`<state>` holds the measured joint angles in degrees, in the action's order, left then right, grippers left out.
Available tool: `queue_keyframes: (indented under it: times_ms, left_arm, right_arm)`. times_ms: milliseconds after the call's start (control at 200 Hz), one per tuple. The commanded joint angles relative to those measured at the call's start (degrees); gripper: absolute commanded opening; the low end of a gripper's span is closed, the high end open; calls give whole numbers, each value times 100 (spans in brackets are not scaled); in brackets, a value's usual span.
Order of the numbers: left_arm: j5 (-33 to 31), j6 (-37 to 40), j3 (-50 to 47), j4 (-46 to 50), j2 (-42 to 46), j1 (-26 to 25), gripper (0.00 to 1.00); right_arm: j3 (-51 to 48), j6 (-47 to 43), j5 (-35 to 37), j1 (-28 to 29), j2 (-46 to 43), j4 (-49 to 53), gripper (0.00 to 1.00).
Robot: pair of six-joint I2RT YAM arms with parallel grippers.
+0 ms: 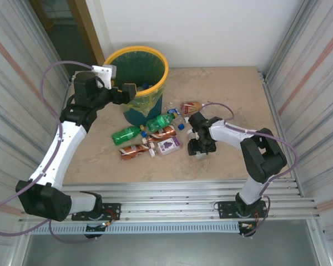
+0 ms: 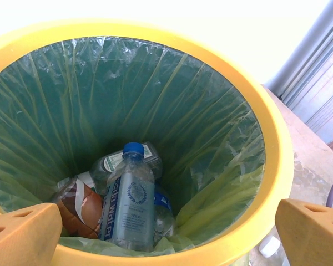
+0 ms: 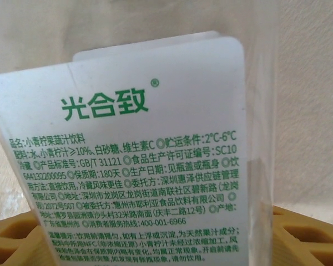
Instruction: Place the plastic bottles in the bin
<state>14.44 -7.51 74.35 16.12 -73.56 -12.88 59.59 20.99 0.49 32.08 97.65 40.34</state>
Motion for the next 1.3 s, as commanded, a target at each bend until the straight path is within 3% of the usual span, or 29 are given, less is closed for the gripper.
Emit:
queue_keyframes:
  times_ms: [0,301,611,1002,1147,1292]
  left_arm:
    - [-77,-266,-134,-251,168,-15,99]
    - [512,-829,-345,-802,232,32,98]
    - [1088,-1455,-693,-1587,299,-129,97]
    - [1708,-1425,-179,-1760,-190,-1139,95]
    - [1917,-1469,23,-1775,-375,-1316,90]
    - [2008,-1592,71,-1791,-496,-1357,78]
  right_arm:
    - [228,89,257,151,-537,427,45]
    - [628,133,431,387,-1751,141,38]
    - [367,69,186,568,-2707,-2084,37]
    - [871,-1098,749,1392,-2268,-3064,38]
    - [1049,-1272,860,1537,-2052,-3102,37]
    - [1124,-1348,878,1574,-1963,-3169,38]
